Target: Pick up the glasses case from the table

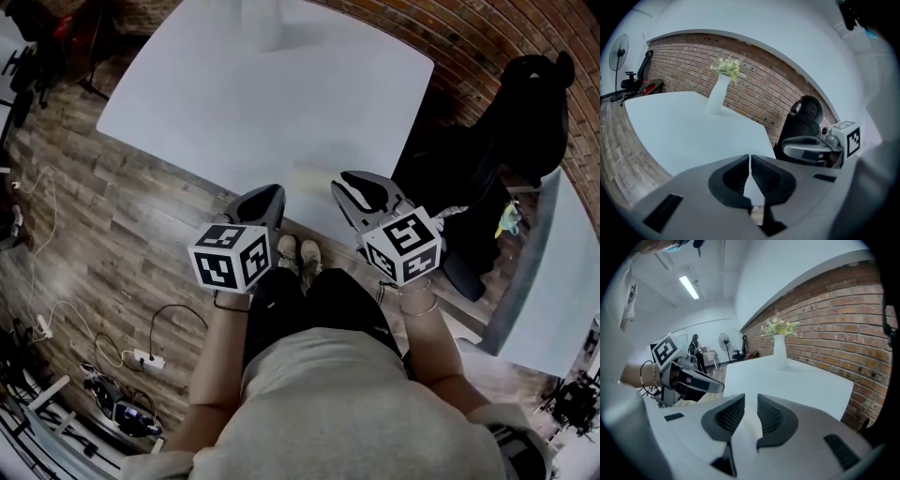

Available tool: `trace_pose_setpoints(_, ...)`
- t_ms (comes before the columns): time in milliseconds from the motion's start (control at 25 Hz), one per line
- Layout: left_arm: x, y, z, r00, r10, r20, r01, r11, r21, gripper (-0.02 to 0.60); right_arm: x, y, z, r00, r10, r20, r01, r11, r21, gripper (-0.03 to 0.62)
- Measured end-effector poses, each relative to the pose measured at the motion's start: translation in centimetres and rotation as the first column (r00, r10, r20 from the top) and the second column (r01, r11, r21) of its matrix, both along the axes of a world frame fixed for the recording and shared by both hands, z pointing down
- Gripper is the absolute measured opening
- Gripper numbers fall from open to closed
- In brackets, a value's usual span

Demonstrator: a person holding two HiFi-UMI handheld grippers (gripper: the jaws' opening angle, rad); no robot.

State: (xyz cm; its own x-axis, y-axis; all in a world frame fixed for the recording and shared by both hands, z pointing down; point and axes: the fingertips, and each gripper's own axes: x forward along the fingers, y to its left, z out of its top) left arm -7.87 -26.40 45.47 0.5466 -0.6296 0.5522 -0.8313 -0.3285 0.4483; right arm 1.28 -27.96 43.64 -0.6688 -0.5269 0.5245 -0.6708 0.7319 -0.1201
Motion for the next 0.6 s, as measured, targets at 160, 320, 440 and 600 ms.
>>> trace_pose_setpoints(160,0.3,-0.1,1.5,0.999,0.027,-0.019,-0.028,0.999,-0.037,0.015,-0.2,-1.1,1.4,0.995,-0.049,-0.085,0.049,0.999,-0.001,0.109)
trace_pose_setpoints(320,-0.5,-0.9,2.8,0.999,0.033,-0.024,-0.035,0.998,-0.060,0.015,-1.0,-1.6,3.4,0.961,-0.153,-0.228,0.155,0.988,-0.008,0.172)
trace_pose_setpoints(440,-0.4,-0.6,4.0,0.999,0.036,-0.034,-0.039,0.996,-0.081,0.015,-1.2,-1.2,5.7,0.903,-0.255,-0.346,0.256,0.966,-0.043,0.224)
trace_pose_setpoints(600,-0.6,-0.4,5.2,0.998,0.036,-0.046,-0.041,0.993,-0.108,0.015,-1.7,-1.4,8.5,0.836,-0.342,-0.429,0.319,0.939,-0.127,0.262)
